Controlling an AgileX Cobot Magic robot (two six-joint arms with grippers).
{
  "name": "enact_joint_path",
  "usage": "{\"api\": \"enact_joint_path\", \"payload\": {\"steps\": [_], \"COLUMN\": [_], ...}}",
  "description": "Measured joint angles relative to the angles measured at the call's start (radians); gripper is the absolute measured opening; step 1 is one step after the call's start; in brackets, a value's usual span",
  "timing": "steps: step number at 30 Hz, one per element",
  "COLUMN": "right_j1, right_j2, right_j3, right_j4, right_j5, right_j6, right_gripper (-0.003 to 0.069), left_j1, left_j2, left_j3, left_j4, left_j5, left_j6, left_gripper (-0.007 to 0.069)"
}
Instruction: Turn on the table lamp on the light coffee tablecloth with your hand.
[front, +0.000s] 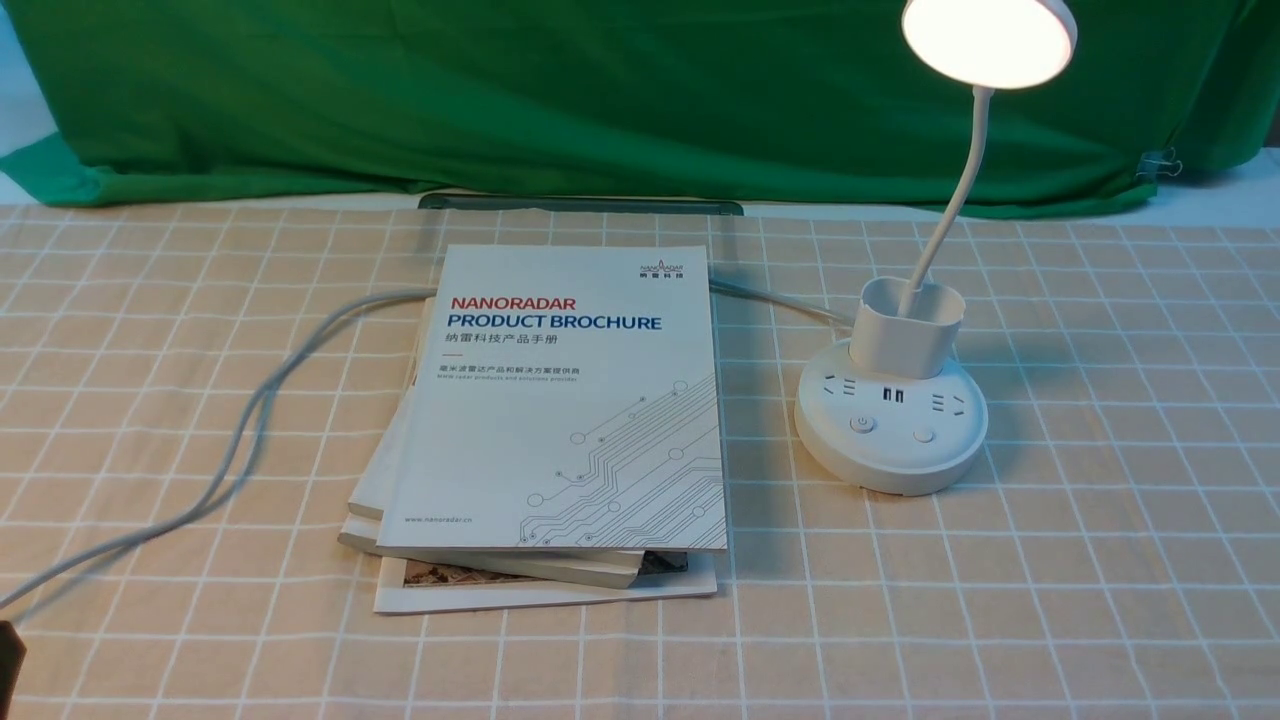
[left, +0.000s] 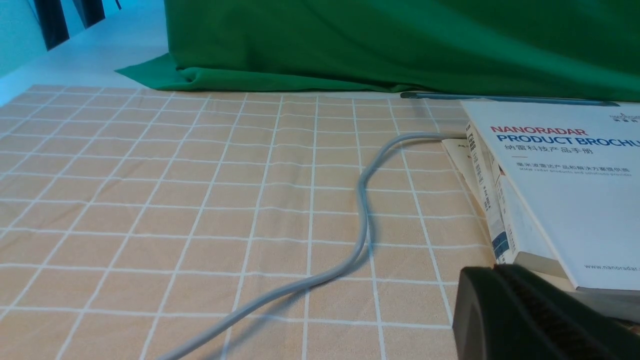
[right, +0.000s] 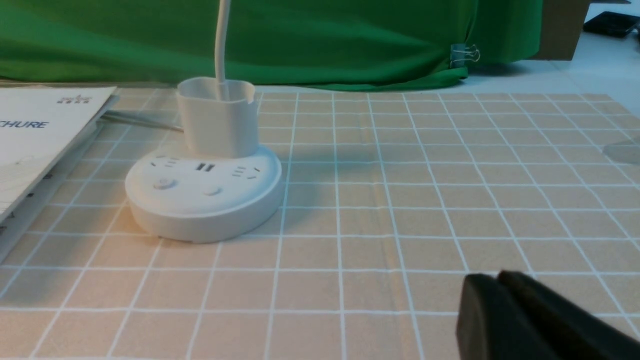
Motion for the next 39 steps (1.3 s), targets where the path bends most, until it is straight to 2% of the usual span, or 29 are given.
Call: {"api": "enact_joint_path", "payload": {"steps": [39], "right_j1": [0.000], "right_j2": [0.000], "right_j3": [0.000], "right_j4": [0.000], "right_j5": [0.000], "right_j6": [0.000], "right_gripper": [0.0193], "left_j1": [0.000], "left_j2": [0.000], "left_j3": [0.000], "left_j4": [0.000], "left_j5": [0.000], "left_j6": [0.000], "left_gripper": [0.0021]}}
